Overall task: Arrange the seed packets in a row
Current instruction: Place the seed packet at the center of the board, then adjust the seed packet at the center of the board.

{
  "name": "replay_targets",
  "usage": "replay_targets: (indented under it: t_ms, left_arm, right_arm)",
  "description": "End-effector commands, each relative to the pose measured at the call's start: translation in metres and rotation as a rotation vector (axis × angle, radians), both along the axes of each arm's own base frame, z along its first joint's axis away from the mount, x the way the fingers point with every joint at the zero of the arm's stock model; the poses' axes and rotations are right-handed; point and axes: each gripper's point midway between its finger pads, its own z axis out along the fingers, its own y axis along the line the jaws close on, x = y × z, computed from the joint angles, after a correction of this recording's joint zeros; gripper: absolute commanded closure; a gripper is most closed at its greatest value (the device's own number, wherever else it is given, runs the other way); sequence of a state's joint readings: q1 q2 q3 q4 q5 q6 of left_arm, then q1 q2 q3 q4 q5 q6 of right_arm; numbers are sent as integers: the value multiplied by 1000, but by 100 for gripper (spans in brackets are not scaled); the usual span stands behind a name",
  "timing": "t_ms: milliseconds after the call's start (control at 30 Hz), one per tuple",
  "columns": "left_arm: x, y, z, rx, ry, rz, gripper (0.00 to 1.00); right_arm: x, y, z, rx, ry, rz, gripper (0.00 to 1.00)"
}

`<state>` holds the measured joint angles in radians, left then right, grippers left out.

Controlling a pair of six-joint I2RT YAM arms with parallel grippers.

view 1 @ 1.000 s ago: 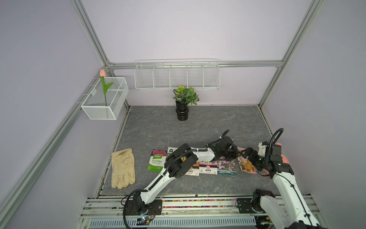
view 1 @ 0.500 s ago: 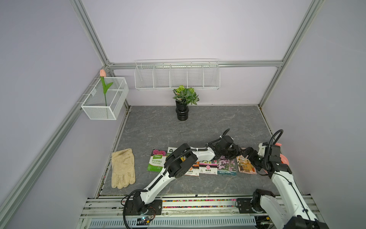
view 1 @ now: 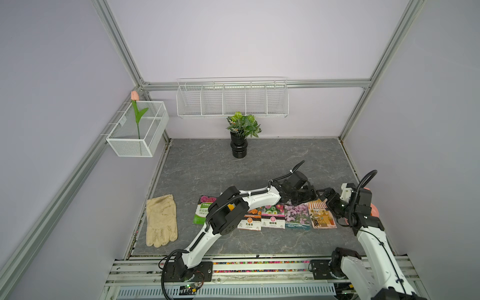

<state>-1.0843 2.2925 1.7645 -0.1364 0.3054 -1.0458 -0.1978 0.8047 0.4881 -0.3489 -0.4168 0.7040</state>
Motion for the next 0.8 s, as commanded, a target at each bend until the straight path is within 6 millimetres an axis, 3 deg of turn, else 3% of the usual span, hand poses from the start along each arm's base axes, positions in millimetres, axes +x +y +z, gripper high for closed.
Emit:
replay_targets:
  t_ms: [0, 67, 167, 267, 433, 533, 767]
  left_arm:
    - [21, 13, 16, 74, -74, 4, 6]
    - [32, 21, 14, 103, -70, 6, 4]
    - [47, 41, 14, 131, -78, 30, 4]
    - [68, 79, 12, 184, -102, 97, 3]
    - [99, 163, -8, 197, -45, 246, 3]
    - [103, 204, -5, 216, -74, 309, 3]
    - [95, 246, 32, 293, -220, 350, 4]
  right_arm:
    - [9, 9, 35, 47, -107, 36, 4]
    - [10, 8, 38, 44, -108, 32, 4]
    - [7, 2, 26, 22, -54, 9, 4]
    - [2, -2, 5, 27, 7, -21, 4]
    - [0, -9, -29, 31, 81, -71, 4]
    - [6, -17, -37, 9, 108, -96, 4]
    - [3, -27, -63, -45, 201, -120, 4]
